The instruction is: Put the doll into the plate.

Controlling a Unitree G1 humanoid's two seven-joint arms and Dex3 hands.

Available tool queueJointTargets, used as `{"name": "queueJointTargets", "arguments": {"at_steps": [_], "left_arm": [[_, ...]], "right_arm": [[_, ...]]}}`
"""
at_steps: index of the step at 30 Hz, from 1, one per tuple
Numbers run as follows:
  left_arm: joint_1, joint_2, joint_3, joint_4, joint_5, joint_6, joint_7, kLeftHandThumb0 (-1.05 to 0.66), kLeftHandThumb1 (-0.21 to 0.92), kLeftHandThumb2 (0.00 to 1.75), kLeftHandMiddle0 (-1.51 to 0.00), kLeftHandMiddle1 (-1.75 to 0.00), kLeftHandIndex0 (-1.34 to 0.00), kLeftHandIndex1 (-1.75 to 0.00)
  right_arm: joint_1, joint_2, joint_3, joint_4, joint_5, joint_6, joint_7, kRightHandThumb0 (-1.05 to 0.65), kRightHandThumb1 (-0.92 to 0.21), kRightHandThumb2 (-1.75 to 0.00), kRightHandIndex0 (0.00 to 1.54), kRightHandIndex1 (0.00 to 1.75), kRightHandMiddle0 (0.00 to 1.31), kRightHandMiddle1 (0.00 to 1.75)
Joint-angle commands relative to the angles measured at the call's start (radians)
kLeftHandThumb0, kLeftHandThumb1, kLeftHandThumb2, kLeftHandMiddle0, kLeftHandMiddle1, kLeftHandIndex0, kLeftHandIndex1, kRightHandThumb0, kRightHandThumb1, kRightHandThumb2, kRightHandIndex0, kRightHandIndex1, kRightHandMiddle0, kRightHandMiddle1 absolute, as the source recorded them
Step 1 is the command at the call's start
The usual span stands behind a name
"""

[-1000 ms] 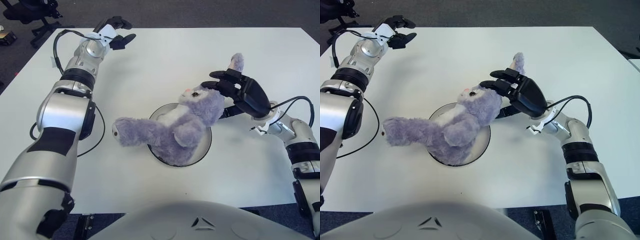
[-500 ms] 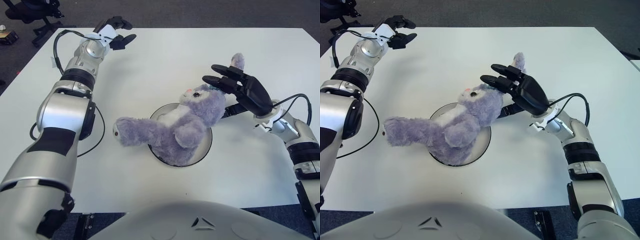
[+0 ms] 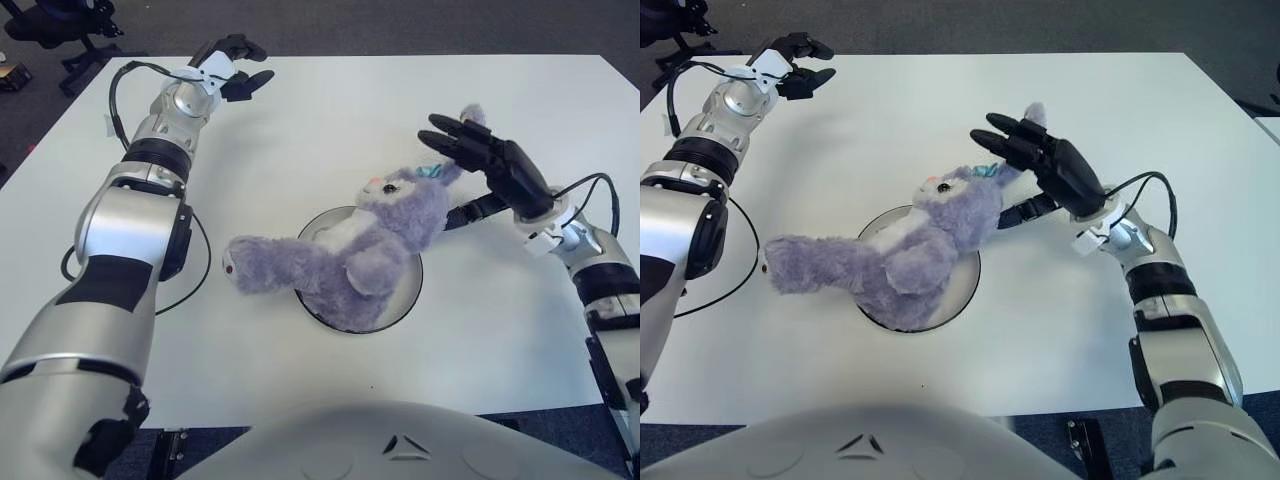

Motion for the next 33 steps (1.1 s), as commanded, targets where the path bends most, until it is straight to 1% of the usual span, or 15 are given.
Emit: {"name": "queueJointTargets", "arguments": {"at_steps": [1,7,8,9,10,11,12,14,16,19,22,23,26,31,33], "left_arm": [[0.009,-0.006,-0.001,0.003,0.002,-0.002,-0.001,-0.49,0.92,0.41,-0.82,-0.02,-0.49,-0.66],[0.009,-0.006,0.000,0.003,0.002,-0.002,-0.001,-0.49,0.92,0.41,-0.82,-0.02,-0.49,-0.65],[0.006,-0.012,-0.002,0.003,0.003,-0.002,-0.002,-0.49,0.92,0.41,-0.82,-0.02,-0.49,-0.65],[0.003,-0.018,-0.004,0.004,0.004,-0.002,-0.004,-0.49,0.92,0.41,-0.82,-0.02,-0.49,-0.65],[0.002,-0.022,-0.006,0.004,0.005,-0.002,-0.006,-0.49,0.92,0.41,-0.83,-0.02,-0.49,-0.65],[0.000,-0.026,-0.007,0.004,0.006,-0.002,-0.007,-0.49,0.92,0.40,-0.83,-0.03,-0.49,-0.65],[-0.001,-0.028,-0.008,0.004,0.006,-0.003,-0.008,-0.49,0.92,0.40,-0.83,-0.03,-0.49,-0.65],[-0.002,-0.030,-0.008,0.004,0.006,-0.003,-0.008,-0.49,0.92,0.40,-0.83,-0.03,-0.49,-0.64],[-0.003,-0.033,-0.009,0.004,0.007,-0.002,-0.008,-0.49,0.92,0.40,-0.83,-0.03,-0.49,-0.64],[-0.004,-0.037,-0.009,0.004,0.007,-0.001,-0.007,-0.49,0.92,0.39,-0.84,-0.03,-0.49,-0.64],[-0.004,-0.038,-0.008,0.004,0.007,-0.001,-0.007,-0.49,0.92,0.39,-0.84,-0.04,-0.49,-0.64],[-0.004,-0.038,-0.008,0.004,0.007,-0.001,-0.007,-0.49,0.92,0.39,-0.85,-0.04,-0.49,-0.63],[-0.004,-0.039,-0.007,0.004,0.006,-0.002,-0.007,-0.49,0.92,0.39,-0.85,-0.04,-0.49,-0.63],[-0.004,-0.040,-0.006,0.004,0.005,-0.002,-0.007,-0.49,0.92,0.39,-0.85,-0.04,-0.49,-0.63],[-0.001,-0.043,0.011,0.002,-0.013,-0.010,-0.007,-0.49,0.92,0.39,-0.85,-0.04,-0.49,-0.62]], "right_arm": [[0.017,-0.014,0.025,-0.060,0.170,0.017,0.045,-0.82,-0.92,-0.06,0.27,0.00,0.20,0.00],[0.036,-0.014,0.034,-0.101,0.277,0.050,0.137,-0.83,-0.92,-0.07,0.27,0.00,0.19,0.00],[0.026,-0.040,0.018,-0.155,0.499,0.257,0.300,-0.83,-0.92,-0.07,0.27,0.00,0.19,0.00],[-0.007,-0.064,-0.019,-0.199,0.719,0.489,0.486,-0.86,-0.92,-0.06,0.27,0.00,0.19,0.00],[-0.032,-0.080,-0.047,-0.230,0.871,0.653,0.618,-0.87,-0.90,-0.04,0.25,0.00,0.20,0.00],[-0.053,-0.088,-0.077,-0.250,0.984,0.788,0.727,-0.85,-0.87,-0.03,0.24,0.00,0.21,0.01],[-0.064,-0.088,-0.094,-0.257,1.023,0.845,0.775,-0.83,-0.85,-0.02,0.24,0.00,0.22,0.01],[-0.066,-0.086,-0.112,-0.265,1.050,0.890,0.813,-0.77,-0.79,-0.01,0.24,0.01,0.24,0.02],[-0.064,-0.084,-0.124,-0.269,1.045,0.887,0.812,-0.71,-0.76,-0.01,0.27,0.02,0.26,0.03],[-0.061,-0.080,-0.145,-0.268,1.006,0.848,0.780,-0.62,-0.72,0.00,0.31,0.03,0.29,0.04],[-0.058,-0.080,-0.170,-0.280,0.975,0.849,0.759,-0.49,-0.68,0.00,0.33,0.02,0.30,0.04],[-0.056,-0.079,-0.179,-0.286,0.964,0.860,0.748,-0.42,-0.68,-0.01,0.33,0.02,0.30,0.03],[-0.050,-0.069,-0.209,-0.308,0.948,0.905,0.735,-0.35,-0.67,-0.01,0.34,0.02,0.31,0.03],[-0.042,-0.042,-0.270,-0.347,0.926,0.977,0.765,-0.30,-0.68,-0.01,0.35,0.01,0.32,0.03],[-0.053,-0.005,-0.283,-0.318,0.901,0.988,0.752,-0.27,-0.70,-0.02,0.35,0.01,0.32,0.03]]}}
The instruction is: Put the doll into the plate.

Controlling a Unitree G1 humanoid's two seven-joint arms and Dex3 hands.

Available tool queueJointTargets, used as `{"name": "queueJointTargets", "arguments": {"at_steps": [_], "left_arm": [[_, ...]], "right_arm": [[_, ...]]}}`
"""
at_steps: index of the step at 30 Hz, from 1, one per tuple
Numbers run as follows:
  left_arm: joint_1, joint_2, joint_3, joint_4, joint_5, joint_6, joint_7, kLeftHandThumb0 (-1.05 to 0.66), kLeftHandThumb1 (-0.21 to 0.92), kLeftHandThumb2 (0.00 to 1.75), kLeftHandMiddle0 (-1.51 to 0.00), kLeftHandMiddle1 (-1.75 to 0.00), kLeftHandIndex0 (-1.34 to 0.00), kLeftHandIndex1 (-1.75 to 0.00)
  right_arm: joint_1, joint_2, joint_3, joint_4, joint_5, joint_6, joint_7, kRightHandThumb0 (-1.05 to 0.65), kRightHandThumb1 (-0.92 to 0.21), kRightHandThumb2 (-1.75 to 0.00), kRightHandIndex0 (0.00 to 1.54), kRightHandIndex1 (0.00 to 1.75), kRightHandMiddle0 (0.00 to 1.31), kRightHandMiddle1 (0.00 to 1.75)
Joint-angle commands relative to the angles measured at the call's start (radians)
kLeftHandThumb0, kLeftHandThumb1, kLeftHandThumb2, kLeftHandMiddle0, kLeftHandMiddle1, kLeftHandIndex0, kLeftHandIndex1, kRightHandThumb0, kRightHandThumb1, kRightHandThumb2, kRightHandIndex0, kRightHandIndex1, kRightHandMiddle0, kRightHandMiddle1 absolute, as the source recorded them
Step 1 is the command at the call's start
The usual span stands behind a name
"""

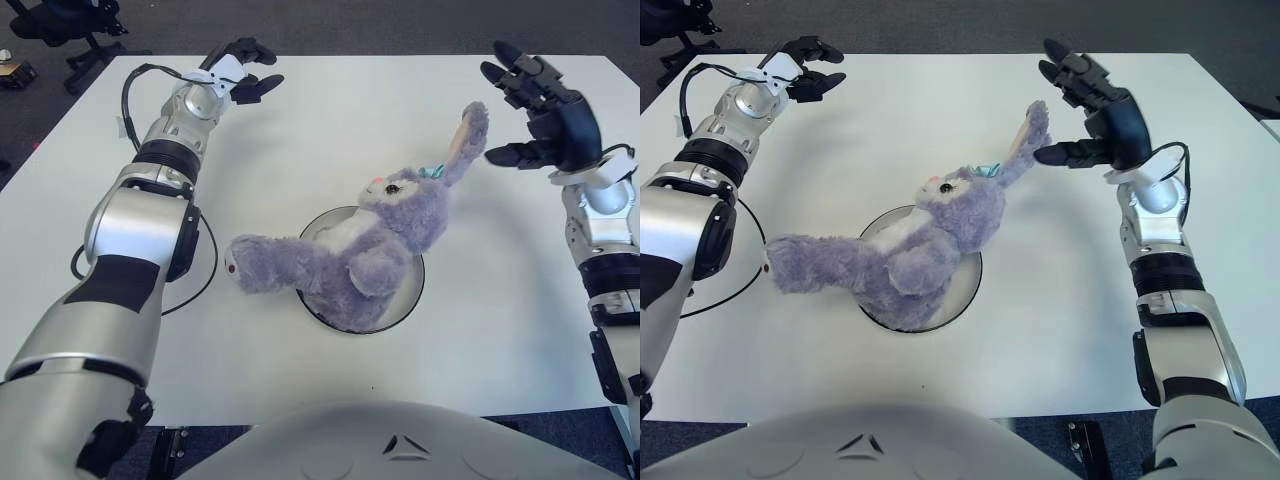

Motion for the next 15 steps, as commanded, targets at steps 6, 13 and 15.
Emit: {"name": "queueJointTargets", "arguments": {"at_steps": [6,13,15], "left_arm": [[0.012,-0.016,0.076,-0.004,-0.077,-0.029,-0.009,-0.49,0.92,0.38,-0.85,-0.04,-0.49,-0.62],[0.019,-0.022,0.111,-0.005,-0.116,-0.035,-0.014,-0.49,0.92,0.39,-0.84,-0.04,-0.48,-0.60],[0.048,-0.024,0.176,-0.021,-0.189,-0.083,-0.030,-0.49,0.92,0.39,-0.84,-0.04,-0.48,-0.60]], "right_arm": [[-0.057,0.092,-0.073,0.073,-0.037,0.108,-0.019,-0.14,-0.80,-0.06,0.34,0.00,0.32,0.02],[-0.070,0.125,-0.112,0.084,-0.079,0.132,-0.027,-0.13,-0.83,-0.05,0.36,0.01,0.33,0.02],[-0.075,0.137,-0.118,0.096,-0.108,0.128,-0.056,-0.13,-0.83,-0.05,0.37,0.01,0.33,0.01]]}}
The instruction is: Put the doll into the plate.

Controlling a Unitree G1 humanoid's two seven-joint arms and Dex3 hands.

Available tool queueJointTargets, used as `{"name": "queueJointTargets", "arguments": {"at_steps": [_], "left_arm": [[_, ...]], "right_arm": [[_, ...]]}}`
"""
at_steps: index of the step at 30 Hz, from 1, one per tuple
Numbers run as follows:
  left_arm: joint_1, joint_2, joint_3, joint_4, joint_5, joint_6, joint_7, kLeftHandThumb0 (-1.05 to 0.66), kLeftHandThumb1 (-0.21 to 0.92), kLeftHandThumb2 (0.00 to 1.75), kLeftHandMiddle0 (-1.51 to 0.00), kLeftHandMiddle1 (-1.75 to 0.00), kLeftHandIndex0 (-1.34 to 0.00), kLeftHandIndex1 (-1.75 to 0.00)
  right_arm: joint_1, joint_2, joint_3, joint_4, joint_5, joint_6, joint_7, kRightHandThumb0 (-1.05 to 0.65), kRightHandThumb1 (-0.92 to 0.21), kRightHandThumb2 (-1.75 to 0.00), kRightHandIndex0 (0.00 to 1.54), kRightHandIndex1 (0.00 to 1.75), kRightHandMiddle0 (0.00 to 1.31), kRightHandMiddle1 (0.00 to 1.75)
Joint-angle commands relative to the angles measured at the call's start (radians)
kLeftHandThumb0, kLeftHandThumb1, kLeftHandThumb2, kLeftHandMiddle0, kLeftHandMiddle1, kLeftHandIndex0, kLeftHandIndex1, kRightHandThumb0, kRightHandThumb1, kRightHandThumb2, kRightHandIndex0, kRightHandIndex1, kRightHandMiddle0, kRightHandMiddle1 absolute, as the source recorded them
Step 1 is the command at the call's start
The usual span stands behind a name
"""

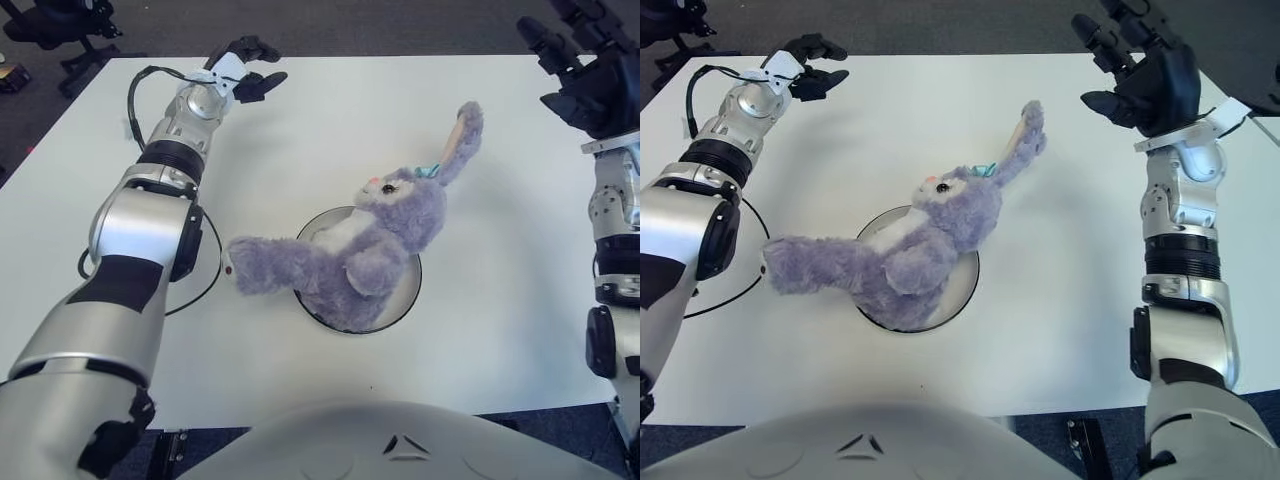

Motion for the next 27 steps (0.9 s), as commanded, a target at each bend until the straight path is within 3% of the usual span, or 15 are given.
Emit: {"name": "queueJointTargets", "arguments": {"at_steps": [1,3,7,13,17,27], "left_arm": [[0.065,0.000,0.115,-0.032,-0.128,-0.088,-0.032,-0.49,0.92,0.38,-0.83,-0.04,-0.47,-0.60],[0.093,-0.005,0.185,-0.049,-0.204,-0.132,-0.051,-0.48,0.92,0.38,-0.82,-0.03,-0.46,-0.60],[0.109,-0.019,0.243,-0.063,-0.278,-0.151,-0.086,-0.47,0.92,0.38,-0.82,-0.03,-0.44,-0.61],[0.115,-0.024,0.264,-0.071,-0.304,-0.157,-0.106,-0.47,0.92,0.38,-0.81,-0.02,-0.42,-0.62],[0.204,-0.039,0.352,-0.142,-0.420,-0.237,-0.184,-0.46,0.92,0.42,-0.79,-0.01,-0.37,-0.61],[0.250,-0.045,0.379,-0.176,-0.457,-0.255,-0.207,-0.46,0.92,0.51,-0.81,-0.02,-0.34,-0.59]], "right_arm": [[-0.026,0.017,-0.029,0.022,-0.053,-0.007,-0.050,-0.26,-0.87,-0.10,0.39,0.02,0.32,0.01],[-0.034,0.028,-0.034,0.036,-0.080,-0.012,-0.075,-0.33,-0.90,-0.15,0.41,0.02,0.32,0.01],[-0.043,0.045,-0.047,0.045,-0.109,-0.016,-0.098,-0.40,-0.92,-0.19,0.43,0.02,0.32,0.01],[-0.047,0.058,-0.062,0.047,-0.131,-0.015,-0.103,-0.43,-0.92,-0.21,0.44,0.02,0.32,0.01],[-0.086,0.098,-0.087,0.120,-0.154,-0.031,-0.185,-0.48,-0.92,-0.24,0.47,0.03,0.37,0.03],[-0.098,0.129,-0.108,0.155,-0.182,-0.025,-0.251,-0.52,-0.92,-0.37,0.49,0.02,0.40,0.04]]}}
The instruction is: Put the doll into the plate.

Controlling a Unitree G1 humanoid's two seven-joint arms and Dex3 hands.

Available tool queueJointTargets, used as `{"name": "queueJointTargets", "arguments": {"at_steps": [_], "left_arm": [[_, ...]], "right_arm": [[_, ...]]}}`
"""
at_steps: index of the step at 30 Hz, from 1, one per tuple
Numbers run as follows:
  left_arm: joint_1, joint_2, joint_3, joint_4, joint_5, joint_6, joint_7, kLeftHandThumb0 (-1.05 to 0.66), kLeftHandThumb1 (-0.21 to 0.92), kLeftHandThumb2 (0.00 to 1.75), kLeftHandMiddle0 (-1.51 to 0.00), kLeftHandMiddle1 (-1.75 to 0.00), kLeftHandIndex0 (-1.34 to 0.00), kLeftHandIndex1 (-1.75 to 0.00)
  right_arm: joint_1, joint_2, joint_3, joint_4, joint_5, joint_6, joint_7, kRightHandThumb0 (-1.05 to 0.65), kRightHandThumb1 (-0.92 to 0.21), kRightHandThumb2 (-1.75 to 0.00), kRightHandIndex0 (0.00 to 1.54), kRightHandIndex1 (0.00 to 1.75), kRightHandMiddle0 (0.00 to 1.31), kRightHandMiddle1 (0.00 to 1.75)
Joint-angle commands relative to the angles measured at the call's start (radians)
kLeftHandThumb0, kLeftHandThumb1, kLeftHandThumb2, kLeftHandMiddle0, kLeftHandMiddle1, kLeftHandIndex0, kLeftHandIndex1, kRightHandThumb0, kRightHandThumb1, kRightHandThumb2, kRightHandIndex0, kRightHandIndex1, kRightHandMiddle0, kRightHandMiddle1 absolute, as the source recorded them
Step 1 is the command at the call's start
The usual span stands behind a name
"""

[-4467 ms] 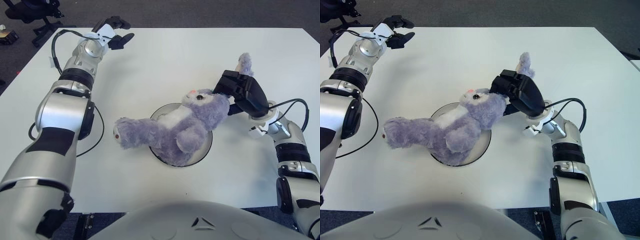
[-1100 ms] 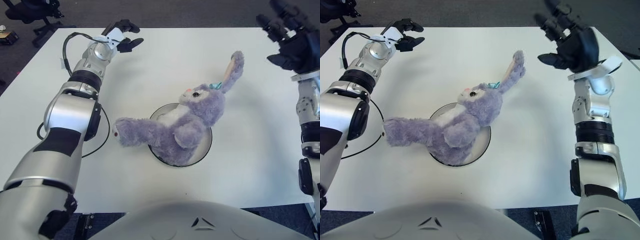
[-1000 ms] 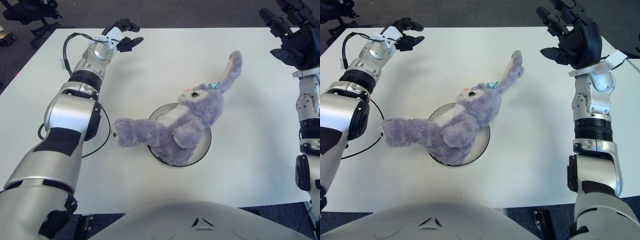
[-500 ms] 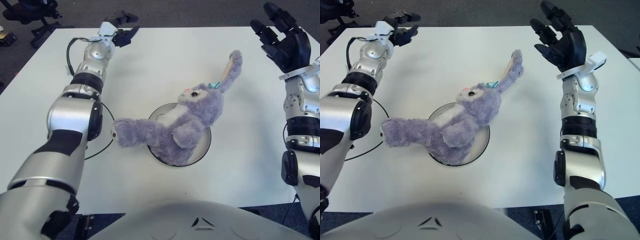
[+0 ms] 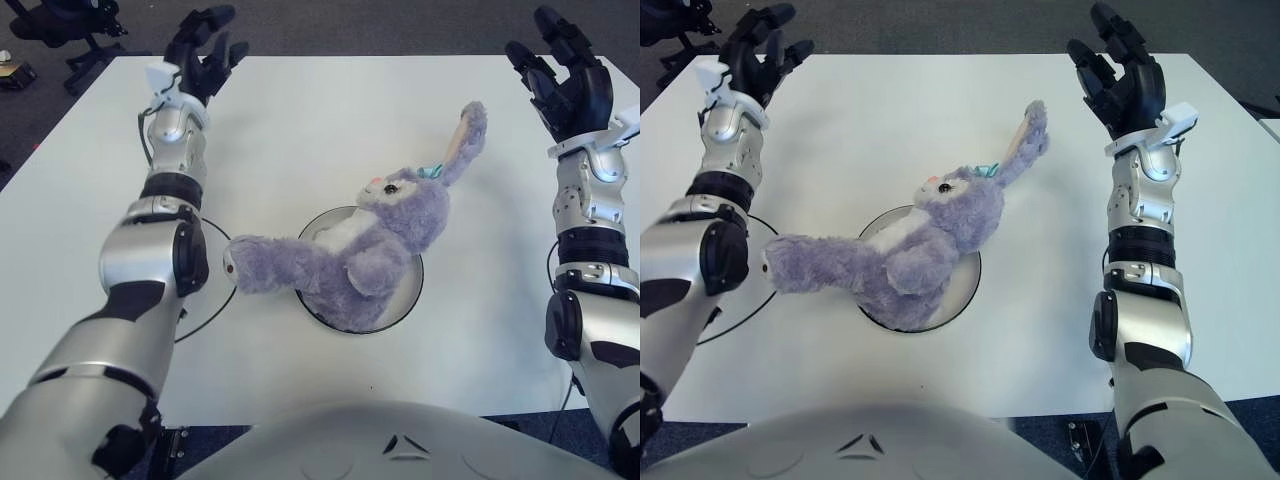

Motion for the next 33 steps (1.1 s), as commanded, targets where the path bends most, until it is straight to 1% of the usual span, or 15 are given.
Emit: {"name": "queueJointTargets", "arguments": {"at_steps": [1,5,6,7,8,10,13,15,16,17,19,23,29,30,33], "left_arm": [[0.032,-0.002,0.022,-0.027,-0.034,0.002,-0.019,-0.46,0.92,0.51,-0.81,-0.02,-0.34,-0.59],[0.089,-0.004,0.074,-0.069,-0.101,0.031,-0.035,-0.47,0.92,0.57,-0.82,-0.03,-0.33,-0.61],[0.098,-0.009,0.084,-0.080,-0.117,0.033,-0.040,-0.42,0.92,0.54,-0.81,-0.20,-0.29,-1.01],[0.105,-0.013,0.090,-0.088,-0.127,0.034,-0.044,-0.41,0.92,0.53,-0.76,-0.40,-0.28,-1.15],[0.109,-0.015,0.092,-0.095,-0.132,0.035,-0.047,-0.39,0.92,0.53,-0.66,-0.72,-0.25,-1.36],[0.115,-0.018,0.093,-0.105,-0.137,0.040,-0.048,-0.37,0.92,0.52,-0.55,-1.05,-0.22,-1.59],[0.120,-0.018,0.092,-0.115,-0.141,0.045,-0.049,-0.35,0.92,0.52,-0.50,-1.21,-0.20,-1.69],[0.121,-0.019,0.091,-0.119,-0.142,0.048,-0.048,-0.35,0.92,0.52,-0.49,-1.25,-0.20,-1.72],[0.155,-0.032,0.096,-0.145,-0.140,0.045,-0.007,-0.35,0.92,0.52,-0.49,-1.26,-0.20,-1.73],[0.181,-0.043,0.100,-0.165,-0.138,0.043,0.024,-0.35,0.92,0.52,-0.48,-1.35,-0.20,-1.73],[0.222,-0.056,0.099,-0.207,-0.123,0.053,0.080,-0.35,0.92,0.51,-0.47,-1.58,-0.21,-1.74],[0.260,-0.065,0.088,-0.274,-0.112,0.090,0.121,-0.35,0.92,0.51,-0.47,-1.70,-0.21,-1.74],[0.285,-0.072,0.080,-0.331,-0.108,0.127,0.144,-0.35,0.92,0.50,-0.47,-1.74,-0.21,-1.75],[0.327,-0.089,0.072,-0.398,-0.109,0.151,0.157,-0.35,0.92,0.50,-0.47,-1.74,-0.21,-1.75],[0.404,-0.119,0.057,-0.526,-0.109,0.204,0.180,-0.35,0.92,0.50,-0.48,-1.75,-0.21,-1.75]], "right_arm": [[-0.024,0.020,-0.009,0.037,-0.022,-0.012,-0.028,-0.52,-0.92,-0.37,0.49,0.02,0.40,0.04],[-0.038,0.051,-0.004,0.122,-0.065,-0.026,-0.101,-0.46,-0.92,-0.40,0.56,0.05,0.46,0.08],[-0.042,0.057,-0.004,0.131,-0.070,-0.019,-0.114,-0.42,-0.92,-0.40,0.63,0.15,0.41,0.62],[-0.045,0.060,-0.005,0.137,-0.071,-0.016,-0.121,-0.40,-0.92,-0.40,0.63,0.27,0.39,0.82],[-0.047,0.062,-0.006,0.141,-0.072,-0.015,-0.124,-0.38,-0.92,-0.40,0.60,0.50,0.36,1.11],[-0.050,0.063,-0.007,0.148,-0.075,-0.018,-0.128,-0.36,-0.92,-0.41,0.55,0.76,0.32,1.41],[-0.052,0.063,-0.007,0.154,-0.077,-0.022,-0.130,-0.35,-0.92,-0.41,0.53,0.88,0.31,1.55],[-0.054,0.063,-0.008,0.157,-0.078,-0.023,-0.130,-0.35,-0.92,-0.41,0.53,0.91,0.30,1.59],[-0.066,0.088,-0.019,0.144,-0.051,0.072,-0.174,-0.35,-0.92,-0.41,0.52,0.92,0.30,1.60],[-0.076,0.106,-0.028,0.134,-0.032,0.143,-0.206,-0.28,-0.92,-0.39,0.52,1.00,0.31,1.59],[-0.086,0.135,-0.037,0.125,-0.013,0.227,-0.251,-0.12,-0.92,-0.34,0.49,1.17,0.31,1.60],[-0.083,0.155,-0.033,0.133,-0.030,0.239,-0.279,-0.04,-0.92,-0.36,0.43,1.29,0.27,1.67],[-0.081,0.162,-0.036,0.123,-0.040,0.253,-0.290,-0.01,-0.92,-0.39,0.39,1.35,0.24,1.72],[-0.072,0.167,-0.029,0.129,-0.052,0.235,-0.292,-0.01,-0.92,-0.39,0.39,1.35,0.23,1.73],[-0.058,0.174,-0.018,0.135,-0.073,0.207,-0.294,-0.01,-0.78,-0.67,0.37,1.56,0.18,1.74]]}}
